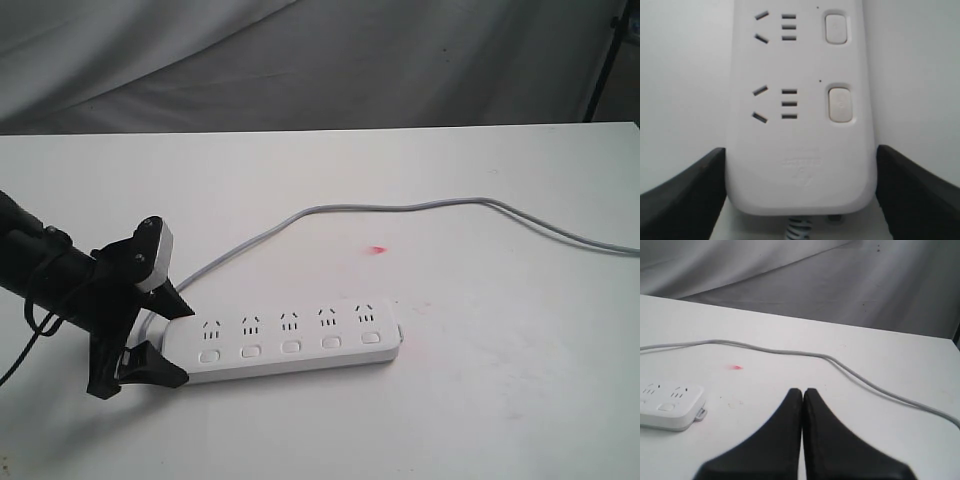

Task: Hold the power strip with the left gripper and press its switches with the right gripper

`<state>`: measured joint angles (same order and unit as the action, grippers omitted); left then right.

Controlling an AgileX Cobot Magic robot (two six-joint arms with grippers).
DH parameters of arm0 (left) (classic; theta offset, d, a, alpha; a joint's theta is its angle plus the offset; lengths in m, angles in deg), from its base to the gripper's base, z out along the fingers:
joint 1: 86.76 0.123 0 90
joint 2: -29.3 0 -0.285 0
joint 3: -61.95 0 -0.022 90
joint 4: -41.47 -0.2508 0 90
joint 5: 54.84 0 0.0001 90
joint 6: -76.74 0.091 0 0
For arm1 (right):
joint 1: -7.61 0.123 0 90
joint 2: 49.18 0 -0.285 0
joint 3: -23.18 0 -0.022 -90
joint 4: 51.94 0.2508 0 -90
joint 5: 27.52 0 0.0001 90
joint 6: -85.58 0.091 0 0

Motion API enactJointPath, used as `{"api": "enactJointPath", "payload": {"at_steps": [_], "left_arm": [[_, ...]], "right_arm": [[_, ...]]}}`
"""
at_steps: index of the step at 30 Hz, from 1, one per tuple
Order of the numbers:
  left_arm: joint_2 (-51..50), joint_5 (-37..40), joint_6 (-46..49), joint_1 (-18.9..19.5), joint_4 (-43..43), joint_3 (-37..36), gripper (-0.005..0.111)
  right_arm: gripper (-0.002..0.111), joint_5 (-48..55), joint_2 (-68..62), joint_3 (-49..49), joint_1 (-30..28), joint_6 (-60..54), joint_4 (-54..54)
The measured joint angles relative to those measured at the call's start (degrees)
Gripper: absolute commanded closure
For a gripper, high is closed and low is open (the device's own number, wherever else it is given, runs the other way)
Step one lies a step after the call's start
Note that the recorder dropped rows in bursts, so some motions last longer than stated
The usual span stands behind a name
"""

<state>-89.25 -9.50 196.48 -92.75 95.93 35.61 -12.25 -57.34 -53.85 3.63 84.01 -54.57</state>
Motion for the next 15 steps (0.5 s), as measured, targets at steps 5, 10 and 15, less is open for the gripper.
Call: {"api": "enactJointPath", "payload": {"at_steps": [5,10,15], "left_arm": [[0.0,0.0,0.0,0.0,0.0,0.0,0.107],[0.0,0.0,0.0,0.0,0.0,0.0,0.107],[0.0,0.0,0.0,0.0,0.0,0.0,0.107]], "right_arm": [[0.108,3.25,0.0,0.0,0.0,0.0,-0.55],[0.108,3.69,0.0,0.0,0.0,0.18,-0.55],[0.108,3.81,0.0,0.0,0.0,0.28,-0.45]]}}
